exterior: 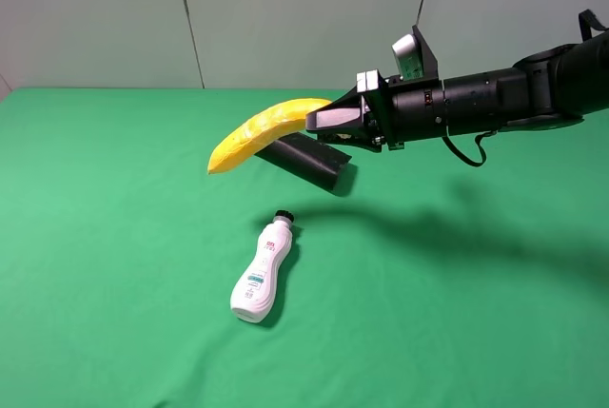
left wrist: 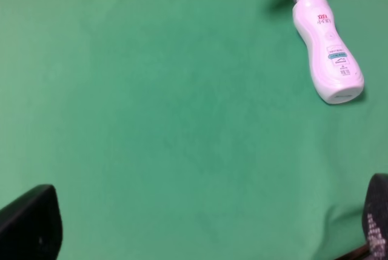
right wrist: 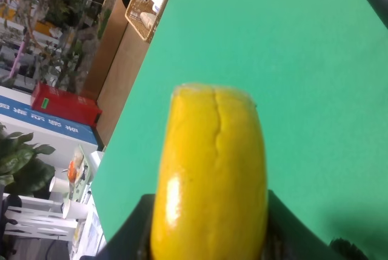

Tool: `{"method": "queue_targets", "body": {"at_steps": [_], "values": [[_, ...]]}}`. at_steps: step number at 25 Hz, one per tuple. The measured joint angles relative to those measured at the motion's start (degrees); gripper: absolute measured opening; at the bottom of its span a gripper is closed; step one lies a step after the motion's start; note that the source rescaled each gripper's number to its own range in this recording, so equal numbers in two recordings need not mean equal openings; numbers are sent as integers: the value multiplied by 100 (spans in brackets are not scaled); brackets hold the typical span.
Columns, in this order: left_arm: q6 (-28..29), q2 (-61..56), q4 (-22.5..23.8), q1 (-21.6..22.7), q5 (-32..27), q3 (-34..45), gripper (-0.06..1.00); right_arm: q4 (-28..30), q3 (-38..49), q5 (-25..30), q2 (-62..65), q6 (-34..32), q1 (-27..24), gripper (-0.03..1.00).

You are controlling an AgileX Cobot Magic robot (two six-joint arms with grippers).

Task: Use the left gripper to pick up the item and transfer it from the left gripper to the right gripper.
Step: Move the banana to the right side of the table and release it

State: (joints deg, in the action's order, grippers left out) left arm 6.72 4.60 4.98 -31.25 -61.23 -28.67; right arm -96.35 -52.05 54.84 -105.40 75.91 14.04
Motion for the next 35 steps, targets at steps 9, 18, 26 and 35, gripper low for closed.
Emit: {"method": "queue_targets", "body": {"at_steps": [9, 18, 26, 35], "values": [[0, 0, 36, 771, 0, 0, 100, 5, 0, -71, 0, -69, 0, 1], [0, 0, 53, 2751, 4, 0, 99, 44, 0, -397, 0, -262, 0, 1], [0, 0, 53, 3621, 4, 0, 99, 44, 0, -456, 0, -504, -10, 1], [0, -467, 57, 4006, 40, 0, 99, 261, 0, -513, 263, -632, -449, 1]]}}
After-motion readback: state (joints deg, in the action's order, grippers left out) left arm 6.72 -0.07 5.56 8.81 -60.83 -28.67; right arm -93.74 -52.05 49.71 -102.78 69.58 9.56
